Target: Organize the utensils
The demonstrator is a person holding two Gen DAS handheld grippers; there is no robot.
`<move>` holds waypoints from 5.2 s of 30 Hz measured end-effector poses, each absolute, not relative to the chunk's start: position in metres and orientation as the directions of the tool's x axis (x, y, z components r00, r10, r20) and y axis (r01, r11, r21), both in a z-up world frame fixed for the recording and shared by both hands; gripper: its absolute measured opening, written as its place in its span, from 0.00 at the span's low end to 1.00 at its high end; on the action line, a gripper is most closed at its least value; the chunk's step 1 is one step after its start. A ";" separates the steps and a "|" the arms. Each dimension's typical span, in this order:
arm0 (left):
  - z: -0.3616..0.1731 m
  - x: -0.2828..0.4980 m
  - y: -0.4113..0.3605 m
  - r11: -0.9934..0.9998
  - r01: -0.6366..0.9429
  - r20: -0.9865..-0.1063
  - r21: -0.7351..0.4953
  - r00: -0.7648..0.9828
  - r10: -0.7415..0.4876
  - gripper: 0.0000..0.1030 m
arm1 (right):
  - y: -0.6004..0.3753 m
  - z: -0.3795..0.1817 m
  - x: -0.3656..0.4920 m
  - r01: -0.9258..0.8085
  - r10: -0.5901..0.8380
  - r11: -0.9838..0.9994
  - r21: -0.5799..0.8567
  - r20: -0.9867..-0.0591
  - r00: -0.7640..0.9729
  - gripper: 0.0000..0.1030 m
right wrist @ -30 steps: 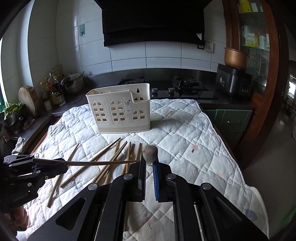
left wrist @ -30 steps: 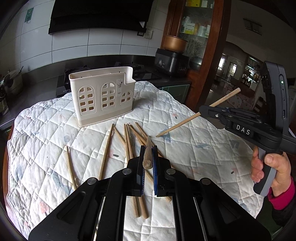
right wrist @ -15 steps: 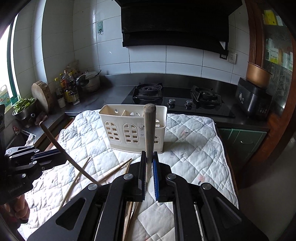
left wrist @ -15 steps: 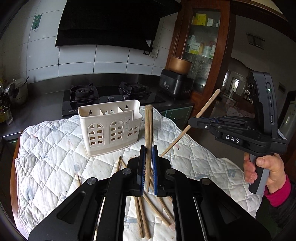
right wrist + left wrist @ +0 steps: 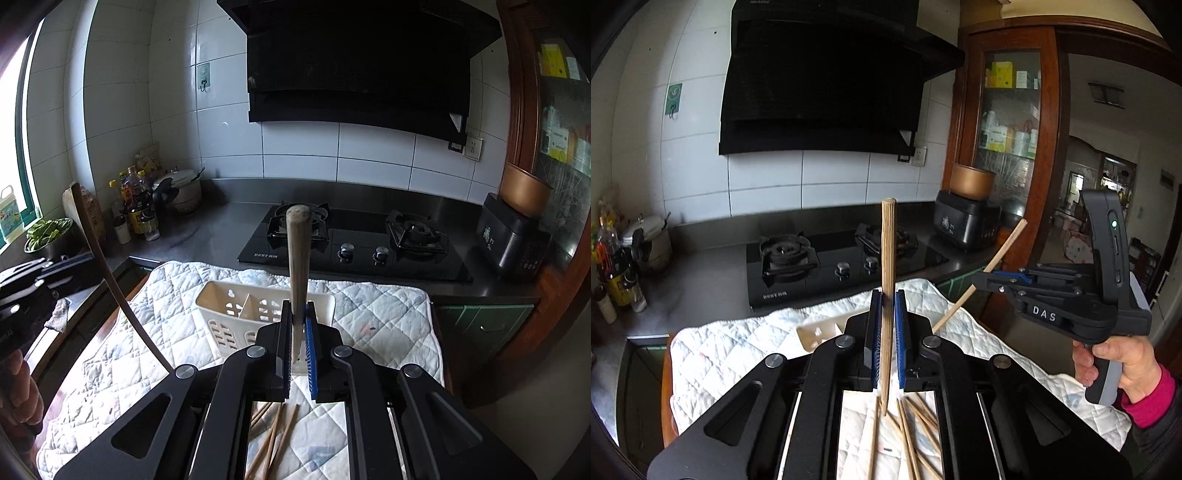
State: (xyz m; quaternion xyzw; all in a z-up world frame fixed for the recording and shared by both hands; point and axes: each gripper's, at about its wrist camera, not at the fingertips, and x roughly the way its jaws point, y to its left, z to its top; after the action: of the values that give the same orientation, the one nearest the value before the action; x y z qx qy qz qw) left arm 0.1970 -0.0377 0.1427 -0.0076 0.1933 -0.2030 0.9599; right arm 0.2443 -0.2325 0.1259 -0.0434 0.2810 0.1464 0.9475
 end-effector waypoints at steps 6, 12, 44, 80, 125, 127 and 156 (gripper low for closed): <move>0.184 0.225 -0.043 0.941 0.338 -0.292 -0.017 0.898 -0.328 0.05 | -0.230 0.128 0.281 -0.277 0.233 0.961 0.002 -0.551 0.802 0.06; 0.180 0.263 -0.047 0.956 0.293 -0.284 -0.014 0.915 -0.285 0.05 | -0.224 0.111 0.306 -0.285 0.232 0.958 0.000 -0.579 0.781 0.06; 0.097 0.300 -0.011 0.962 0.232 -0.431 -0.146 0.860 -0.273 0.10 | -0.219 0.064 0.327 -0.286 0.230 0.958 0.018 -0.641 0.732 0.09; -0.043 0.086 0.028 0.972 0.105 -0.650 -0.211 0.728 -0.220 0.46 | -0.238 -0.057 0.083 -0.267 0.249 0.961 0.076 -0.663 0.706 0.28; -0.124 0.078 0.015 0.991 -0.032 -0.773 -0.129 0.629 -0.080 0.16 | -0.237 -0.125 0.093 -0.209 0.235 0.968 0.136 -0.777 0.584 0.11; -0.124 0.078 0.012 0.994 -0.037 -0.774 -0.100 0.631 -0.054 0.11 | -0.236 -0.125 0.093 -0.211 0.234 0.968 0.133 -0.776 0.586 0.11; -0.043 0.090 0.041 0.978 0.048 -0.614 -0.204 0.772 -0.166 0.06 | -0.225 -0.010 0.105 -0.289 0.261 0.956 0.048 -0.589 0.765 0.07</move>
State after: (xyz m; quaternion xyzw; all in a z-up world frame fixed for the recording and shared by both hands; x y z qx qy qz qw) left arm 0.0905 0.0412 -0.0431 -0.0887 0.3328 -0.0571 0.9371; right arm 0.1046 -0.2245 -0.0100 -0.0227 0.3102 0.1464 0.9391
